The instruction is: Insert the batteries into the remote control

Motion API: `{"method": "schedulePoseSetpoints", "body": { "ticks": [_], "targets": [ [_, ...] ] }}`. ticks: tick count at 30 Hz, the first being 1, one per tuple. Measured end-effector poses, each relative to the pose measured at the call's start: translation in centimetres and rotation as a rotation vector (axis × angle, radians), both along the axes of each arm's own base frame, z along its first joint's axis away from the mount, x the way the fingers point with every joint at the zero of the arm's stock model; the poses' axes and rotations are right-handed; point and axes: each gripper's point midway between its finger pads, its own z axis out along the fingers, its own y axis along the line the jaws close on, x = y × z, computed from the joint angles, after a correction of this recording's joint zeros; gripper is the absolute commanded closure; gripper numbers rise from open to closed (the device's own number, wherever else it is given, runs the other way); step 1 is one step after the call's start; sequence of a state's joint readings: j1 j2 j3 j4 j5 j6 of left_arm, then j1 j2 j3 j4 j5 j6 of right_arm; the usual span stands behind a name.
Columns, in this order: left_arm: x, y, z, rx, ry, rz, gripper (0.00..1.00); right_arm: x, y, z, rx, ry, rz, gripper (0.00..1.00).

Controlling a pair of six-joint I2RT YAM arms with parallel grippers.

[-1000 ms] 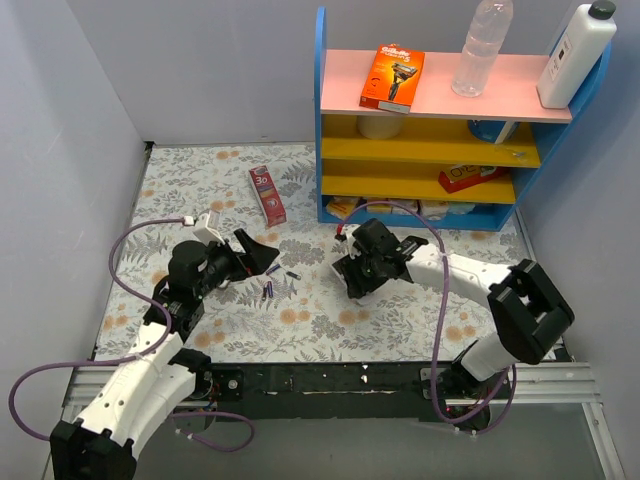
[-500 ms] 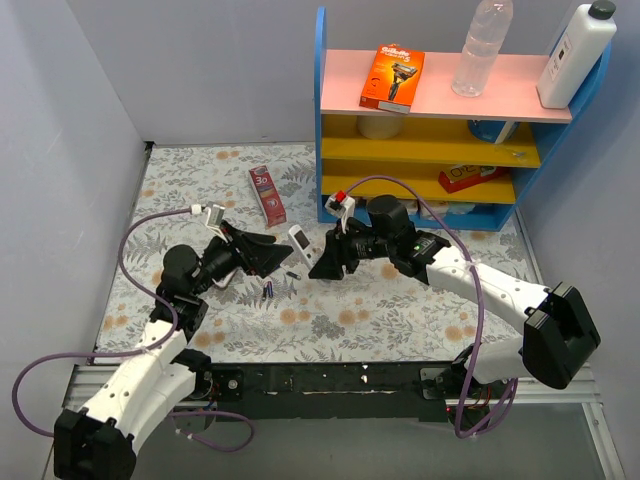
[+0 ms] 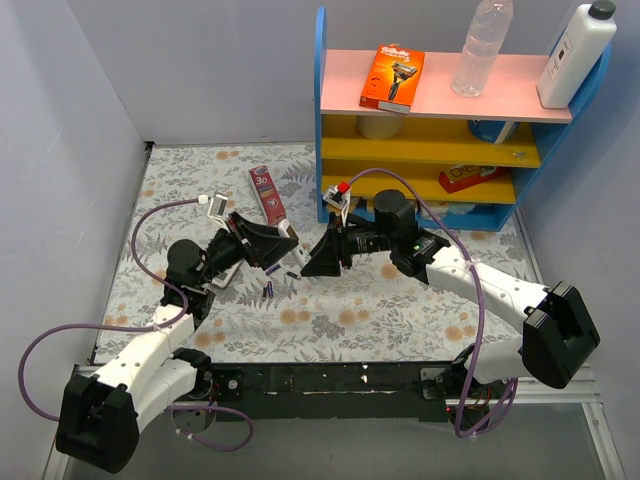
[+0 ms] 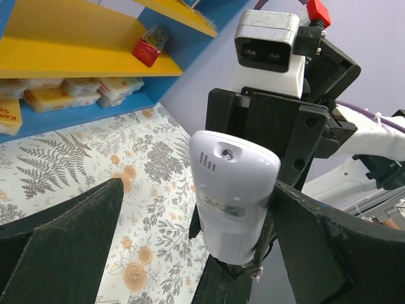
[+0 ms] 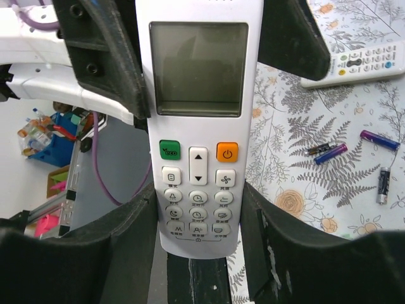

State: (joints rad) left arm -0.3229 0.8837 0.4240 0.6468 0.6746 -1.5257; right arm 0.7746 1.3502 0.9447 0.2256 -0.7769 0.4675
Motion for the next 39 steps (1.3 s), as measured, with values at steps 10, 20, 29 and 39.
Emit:
{"method": "schedulePoseSetpoints", "body": {
  "ticks": [10, 20, 29, 39],
  "targets": [
    [-0.2, -0.6, 0.7, -0.063, 0.026, -0.045, 0.3, -0.3, 0.5, 0.4, 0.036, 0.016, 0.043, 0.85],
    [-0.3, -0.7, 1.6, -0.13, 0.069, -0.057, 0.87, 0.1, 0.6, 0.1, 0.028, 0.029, 0.019, 0.37],
    [3.1, 0.0, -2.4, -0.061, 0.348, 0.117, 1.0, 2.1, 0.0, -0.5, -0.033, -0.058, -0.136, 0.08],
    [5.6, 1.7, -3.1, 0.034, 0.51, 0.318, 1.0, 2.9, 0.1, 0.6, -0.127, -0.307, -0.326, 0.08]
  ]
}}
